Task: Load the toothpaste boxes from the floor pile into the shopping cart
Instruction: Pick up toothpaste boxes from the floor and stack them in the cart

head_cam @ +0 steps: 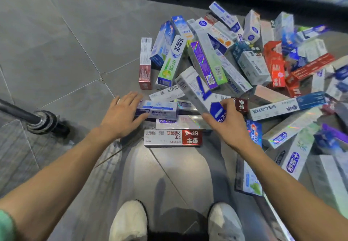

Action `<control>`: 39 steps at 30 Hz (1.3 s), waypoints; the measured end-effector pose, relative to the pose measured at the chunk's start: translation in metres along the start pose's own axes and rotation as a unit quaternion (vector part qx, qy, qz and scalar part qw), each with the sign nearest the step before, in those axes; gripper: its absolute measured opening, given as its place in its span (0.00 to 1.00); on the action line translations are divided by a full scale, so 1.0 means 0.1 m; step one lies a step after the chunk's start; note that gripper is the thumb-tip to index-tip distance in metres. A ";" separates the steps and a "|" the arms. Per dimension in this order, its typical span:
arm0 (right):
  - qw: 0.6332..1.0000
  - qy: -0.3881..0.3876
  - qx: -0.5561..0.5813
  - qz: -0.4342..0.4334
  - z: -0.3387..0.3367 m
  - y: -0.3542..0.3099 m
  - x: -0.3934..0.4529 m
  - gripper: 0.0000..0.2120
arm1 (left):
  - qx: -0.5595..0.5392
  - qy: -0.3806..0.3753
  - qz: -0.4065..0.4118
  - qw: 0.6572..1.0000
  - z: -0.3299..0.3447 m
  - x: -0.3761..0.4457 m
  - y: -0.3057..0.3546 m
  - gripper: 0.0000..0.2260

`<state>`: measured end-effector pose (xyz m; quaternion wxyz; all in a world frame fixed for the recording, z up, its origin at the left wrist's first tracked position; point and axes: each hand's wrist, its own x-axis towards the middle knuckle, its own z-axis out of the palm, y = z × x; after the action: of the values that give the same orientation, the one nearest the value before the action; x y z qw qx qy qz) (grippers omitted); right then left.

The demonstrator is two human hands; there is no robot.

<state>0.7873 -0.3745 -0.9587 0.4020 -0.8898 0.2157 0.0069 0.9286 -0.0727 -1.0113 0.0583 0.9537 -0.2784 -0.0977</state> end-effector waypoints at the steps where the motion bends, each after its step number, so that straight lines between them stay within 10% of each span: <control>1: 0.999 0.004 0.028 0.015 -0.04 0.03 0.00 0.25 | 0.000 -0.011 0.011 1.000 0.02 0.06 0.03 0.34; 8: 0.977 -0.014 0.198 0.082 -0.02 0.20 -0.02 0.19 | 0.029 -0.064 0.040 0.997 0.02 0.39 0.21 0.28; 13: 0.957 -0.038 0.265 0.116 0.13 0.04 0.05 0.21 | -0.188 0.027 -0.033 0.981 -0.16 0.27 0.38 0.15; 19: 0.916 -0.067 0.372 0.133 0.11 -0.48 0.10 0.24 | -0.525 0.105 -0.198 0.821 -0.72 0.09 0.80 0.10; 28: 0.912 -0.114 0.375 0.121 -0.97 -2.22 -0.23 0.24 | -0.736 0.135 -0.300 0.592 -2.84 -0.37 1.32 0.10; 39: 0.907 -0.263 0.329 0.016 -2.54 -5.36 -0.93 0.19 | -0.737 0.235 -0.306 0.556 -6.30 -1.68 1.19 0.20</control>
<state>0.8705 -0.2086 -0.3881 0.7139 -0.6695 0.1062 0.1756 0.8656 -0.0457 -0.3515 0.7704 0.5952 0.2225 -0.0532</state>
